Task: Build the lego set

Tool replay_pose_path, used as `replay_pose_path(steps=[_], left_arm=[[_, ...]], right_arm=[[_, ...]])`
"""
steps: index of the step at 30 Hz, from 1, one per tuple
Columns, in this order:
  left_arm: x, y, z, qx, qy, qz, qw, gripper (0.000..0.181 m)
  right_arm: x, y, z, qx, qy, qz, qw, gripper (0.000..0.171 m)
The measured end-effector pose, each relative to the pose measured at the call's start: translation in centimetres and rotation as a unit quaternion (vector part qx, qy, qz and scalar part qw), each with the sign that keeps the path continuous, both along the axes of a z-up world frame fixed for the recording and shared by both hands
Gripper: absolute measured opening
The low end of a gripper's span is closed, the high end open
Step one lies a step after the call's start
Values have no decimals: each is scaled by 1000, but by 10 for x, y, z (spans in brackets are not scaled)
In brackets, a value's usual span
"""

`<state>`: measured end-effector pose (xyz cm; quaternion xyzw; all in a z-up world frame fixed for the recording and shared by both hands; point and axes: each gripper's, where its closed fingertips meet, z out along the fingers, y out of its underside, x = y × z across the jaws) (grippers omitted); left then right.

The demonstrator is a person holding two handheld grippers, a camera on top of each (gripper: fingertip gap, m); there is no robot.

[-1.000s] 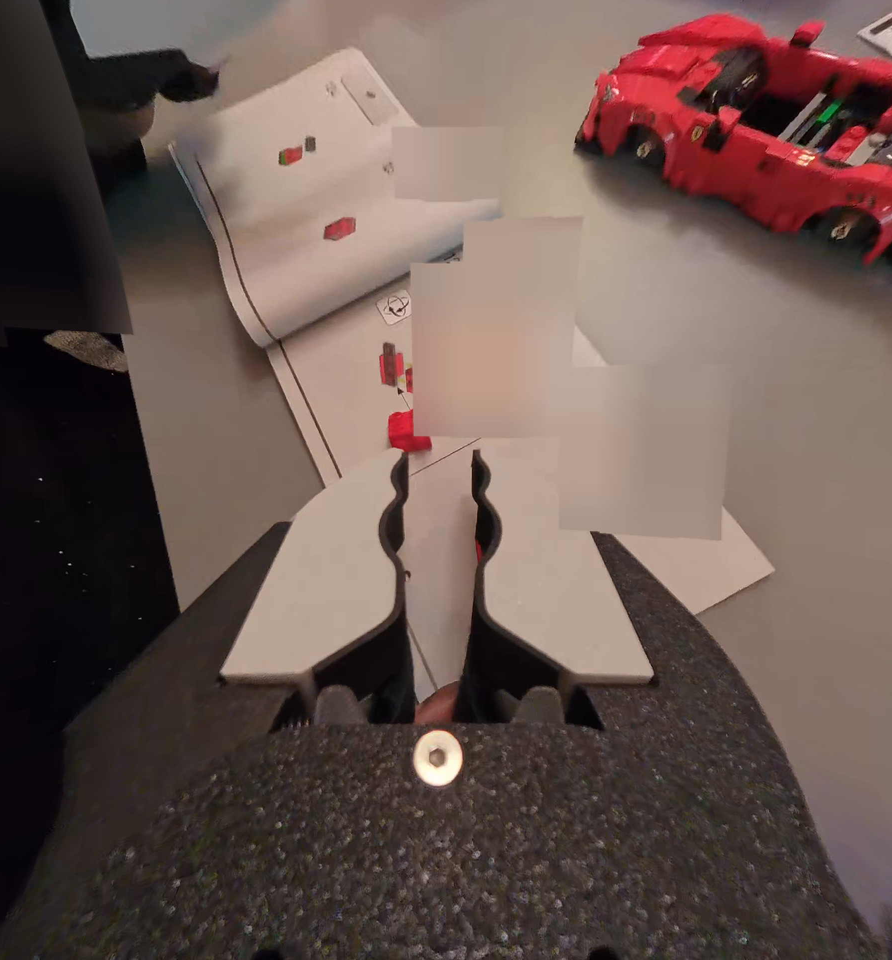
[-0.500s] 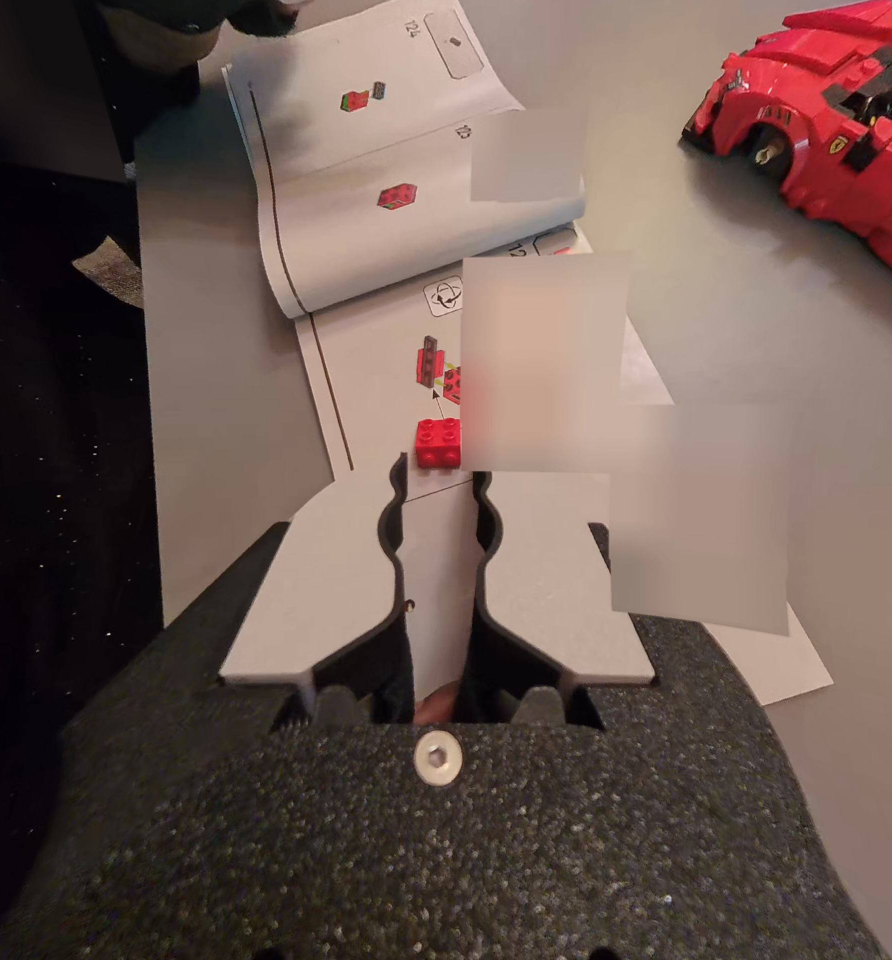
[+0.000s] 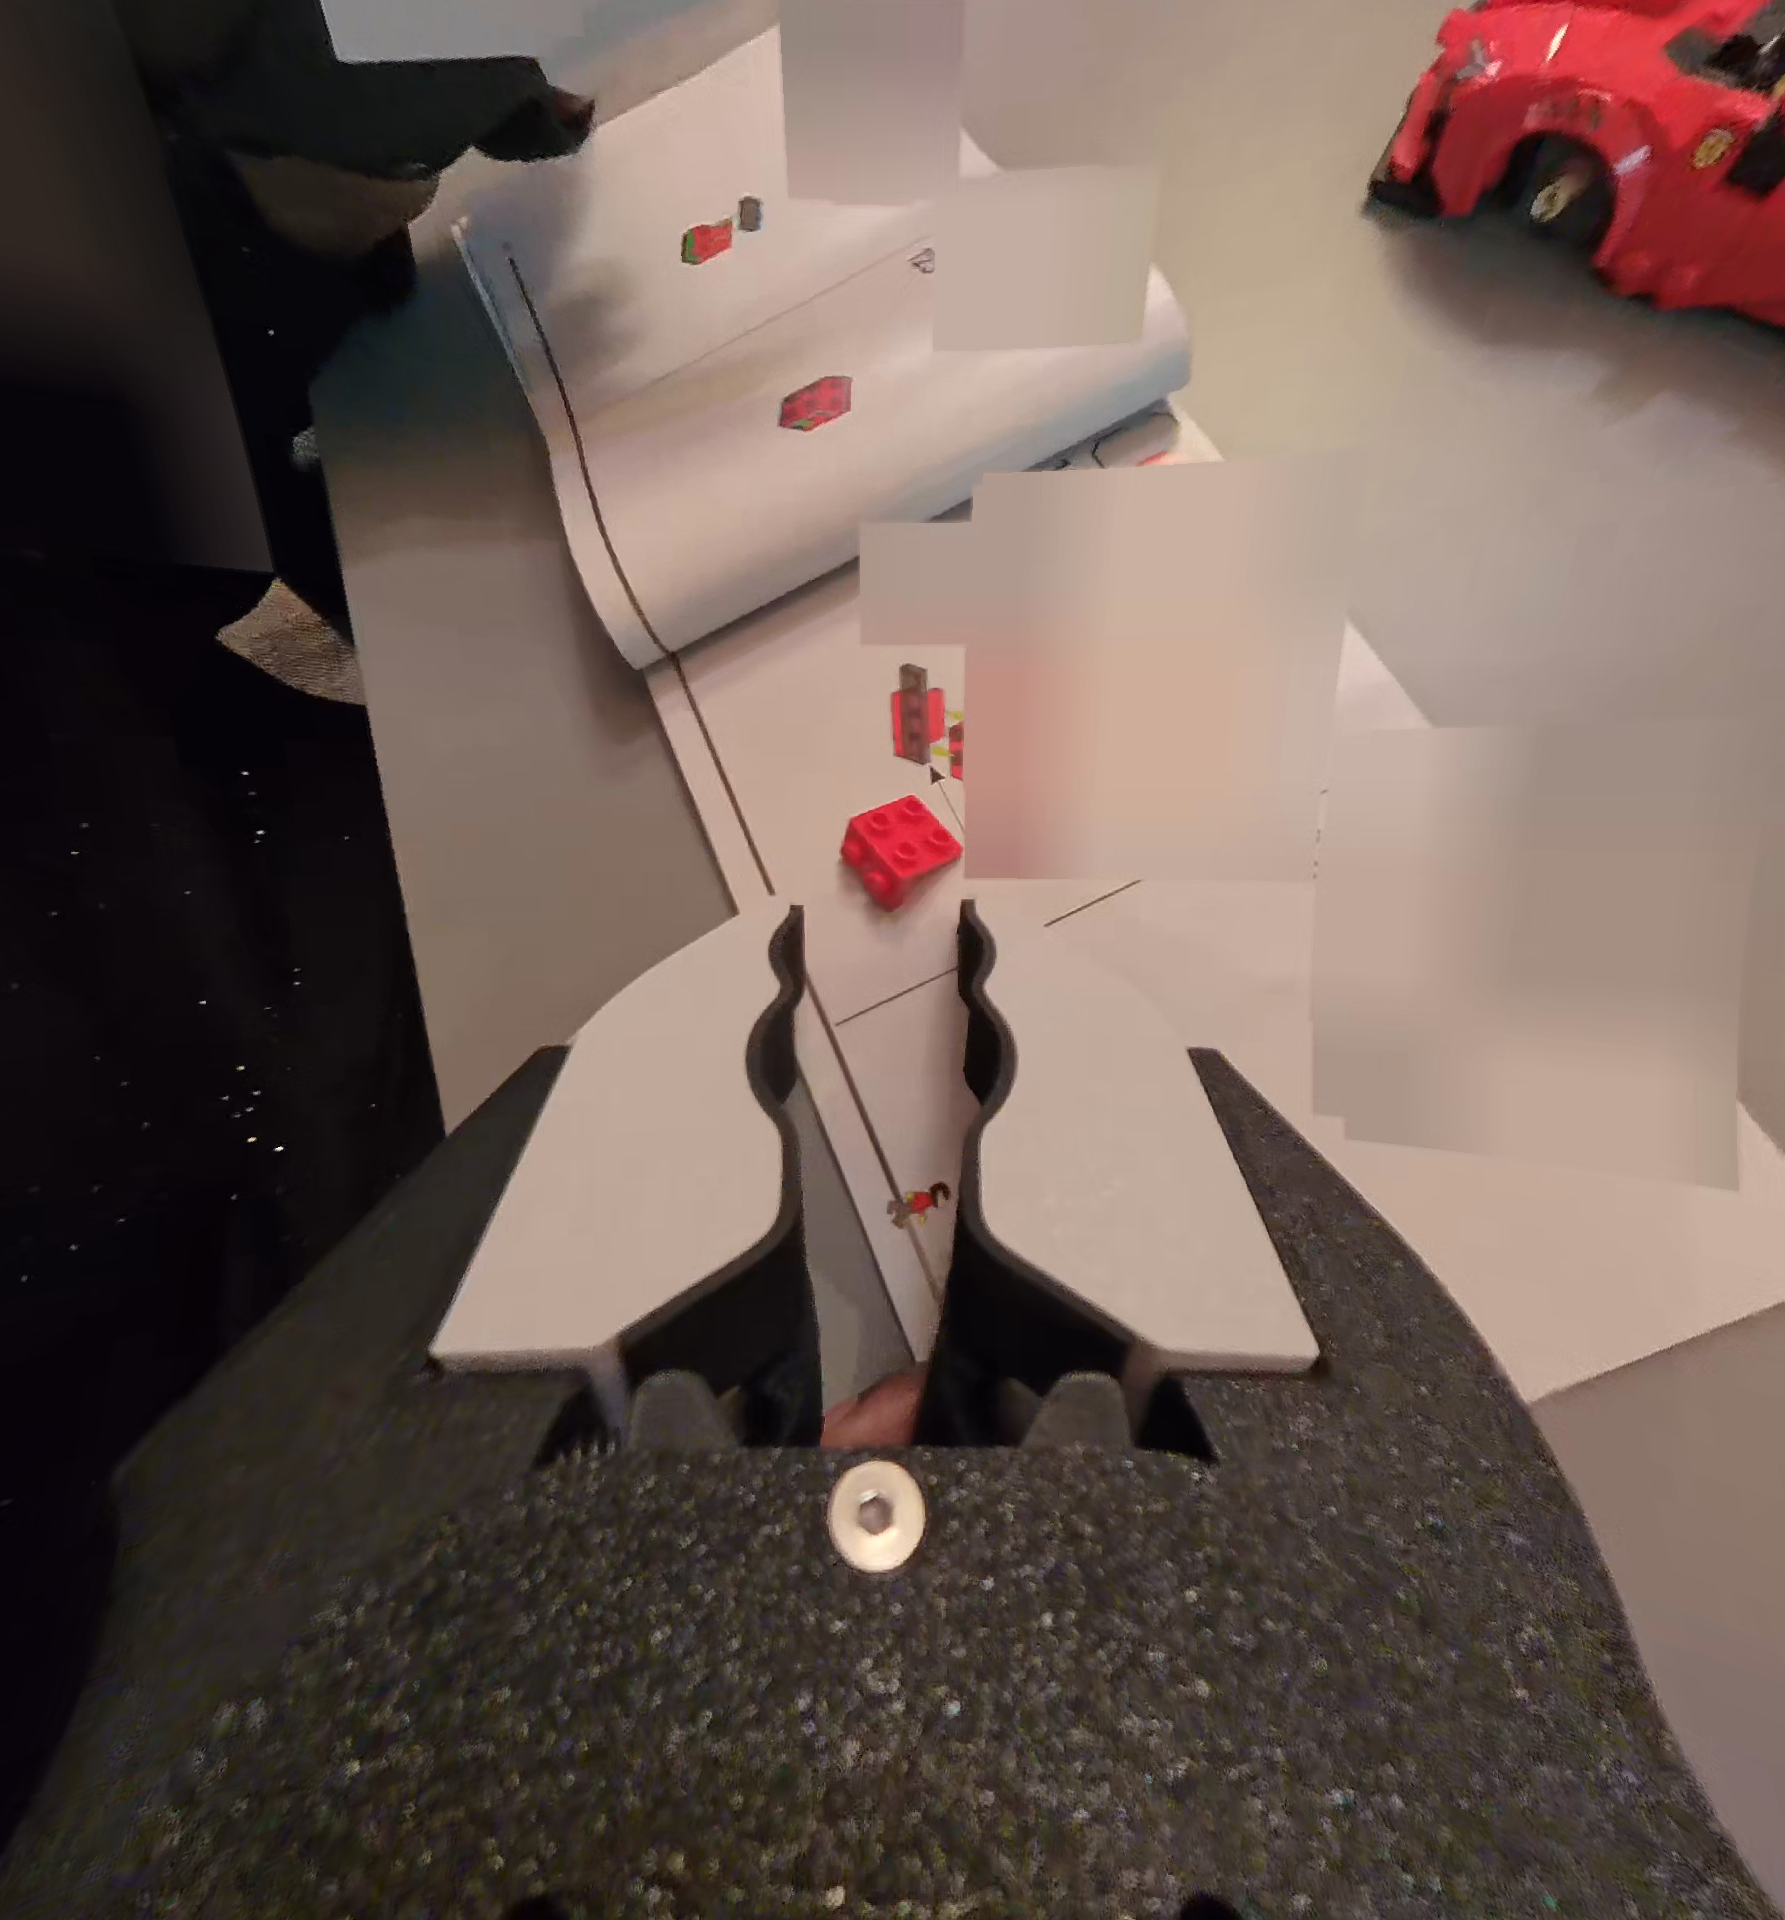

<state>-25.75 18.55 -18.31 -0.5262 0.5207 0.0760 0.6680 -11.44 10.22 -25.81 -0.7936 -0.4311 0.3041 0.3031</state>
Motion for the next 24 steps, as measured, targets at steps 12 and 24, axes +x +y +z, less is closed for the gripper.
replay_pose_path(steps=[12, 24], left_arm=[[0, 0, -1, 0, 6, 0, 1000, 16], [5, -3, -4, -7, 13, -18, 1000, 16]], right_arm=[[-7, -7, 10, 0, -31, 47, 998, 21], [-24, -14, 19, 129, -103, 287, 944, 23]])
